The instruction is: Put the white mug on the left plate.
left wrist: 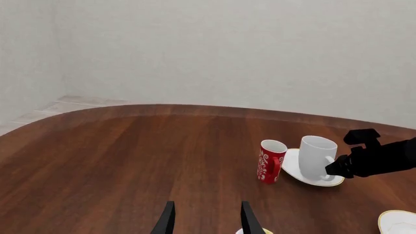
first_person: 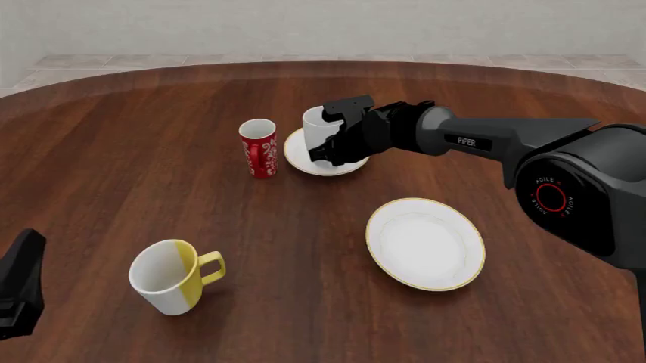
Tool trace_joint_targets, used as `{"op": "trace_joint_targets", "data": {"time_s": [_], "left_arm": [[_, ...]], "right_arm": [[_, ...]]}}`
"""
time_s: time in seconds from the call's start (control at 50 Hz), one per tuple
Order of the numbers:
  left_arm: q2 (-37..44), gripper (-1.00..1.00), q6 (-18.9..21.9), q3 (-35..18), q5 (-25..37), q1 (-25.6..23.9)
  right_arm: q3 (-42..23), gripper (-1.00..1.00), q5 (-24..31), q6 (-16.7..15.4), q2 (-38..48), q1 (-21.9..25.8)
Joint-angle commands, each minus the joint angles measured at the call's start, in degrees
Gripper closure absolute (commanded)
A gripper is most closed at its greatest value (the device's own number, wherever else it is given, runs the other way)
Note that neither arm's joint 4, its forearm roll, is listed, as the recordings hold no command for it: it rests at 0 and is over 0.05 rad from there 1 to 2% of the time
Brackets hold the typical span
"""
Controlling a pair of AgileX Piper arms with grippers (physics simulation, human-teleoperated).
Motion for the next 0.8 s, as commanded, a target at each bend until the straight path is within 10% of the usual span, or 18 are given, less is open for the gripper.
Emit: {"op": "trace_joint_targets", "data": {"time_s": [0.02, 0.52, 0.54, 0.8], "left_arm": [[0.0, -1.0, 0.03, 0.06, 0.08, -0.01], [0.0, -1.0, 0.11, 0.13, 0.05, 0.18], [0.0, -1.0, 0.11, 0.12, 0.06, 0.18], [0.0, -1.0, 0.13, 0.12, 0.11, 0.2]], "right_arm": [[-0.15, 1.0, 0.04, 0.26, 0.28, -0.02], [0.12, 1.0, -0.14, 0.1, 0.76, 0.35], [0.11, -1.0, -0.13, 0.14, 0.78, 0.35], [0.05, -1.0, -0.11, -0.02, 0.96, 0.43]]}}
